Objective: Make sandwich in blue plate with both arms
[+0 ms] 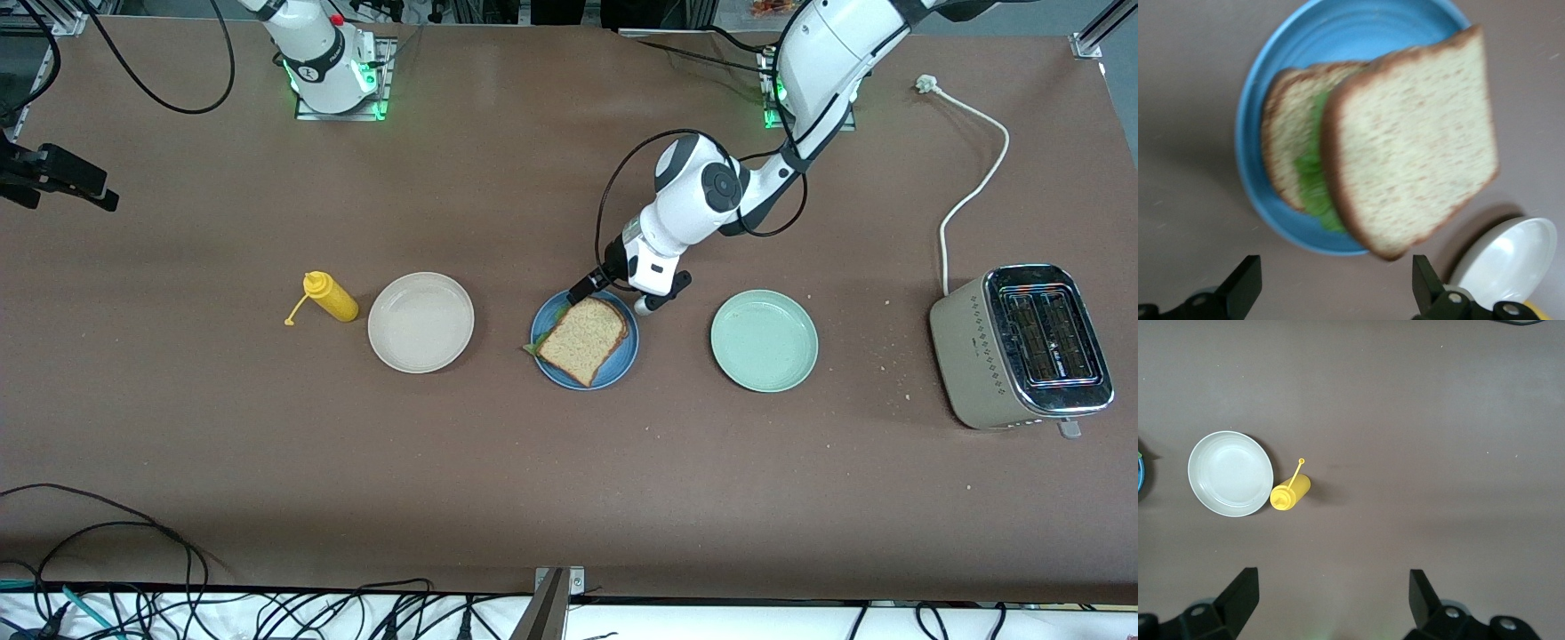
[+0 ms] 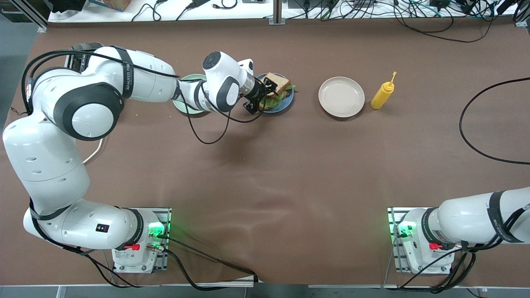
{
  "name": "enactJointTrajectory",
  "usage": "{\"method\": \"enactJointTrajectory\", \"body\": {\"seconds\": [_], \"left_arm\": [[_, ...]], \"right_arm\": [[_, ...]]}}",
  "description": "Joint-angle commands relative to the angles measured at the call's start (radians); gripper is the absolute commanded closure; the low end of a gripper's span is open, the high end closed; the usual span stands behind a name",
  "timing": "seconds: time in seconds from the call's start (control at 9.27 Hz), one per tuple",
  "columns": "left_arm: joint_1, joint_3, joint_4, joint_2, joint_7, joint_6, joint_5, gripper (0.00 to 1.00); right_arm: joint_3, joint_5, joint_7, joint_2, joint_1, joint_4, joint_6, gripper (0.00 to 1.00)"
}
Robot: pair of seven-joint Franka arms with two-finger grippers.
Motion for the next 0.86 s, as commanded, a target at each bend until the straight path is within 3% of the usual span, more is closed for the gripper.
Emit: {"method": "enactJointTrajectory", "body": {"seconds": [0.0,0.22,0.32,0.54,0.76], "left_arm": [[0.098,0.004,0.013,-0.157,0.004,-0.407,0.029,0.0],[0.198,0.003,0.027,-0.314,0.007,-0.692,0.13,0.0],[0.241,0.004,0.03,-0.369,0.007,-0.769,0.214,0.0],[0.337,0.003,0.03,-0.46,0.012,-0.872,0.432,0.0],[0.455,0.003,0.063,-0.514,0.144,-0.897,0.486,0.0]], "right_arm": [[0.009,-0.006,0.013,0.009,0.0,0.026,-0.011,0.0],[0.009,0.0,0.013,0.009,0.0,0.026,-0.011,0.0],[0.011,-0.002,0.013,0.009,0.0,0.026,-0.01,0.0],[0.011,0.0,0.013,0.009,0.0,0.026,-0.011,0.0],[0.011,0.001,0.013,0.009,0.002,0.026,-0.011,0.0]]}}
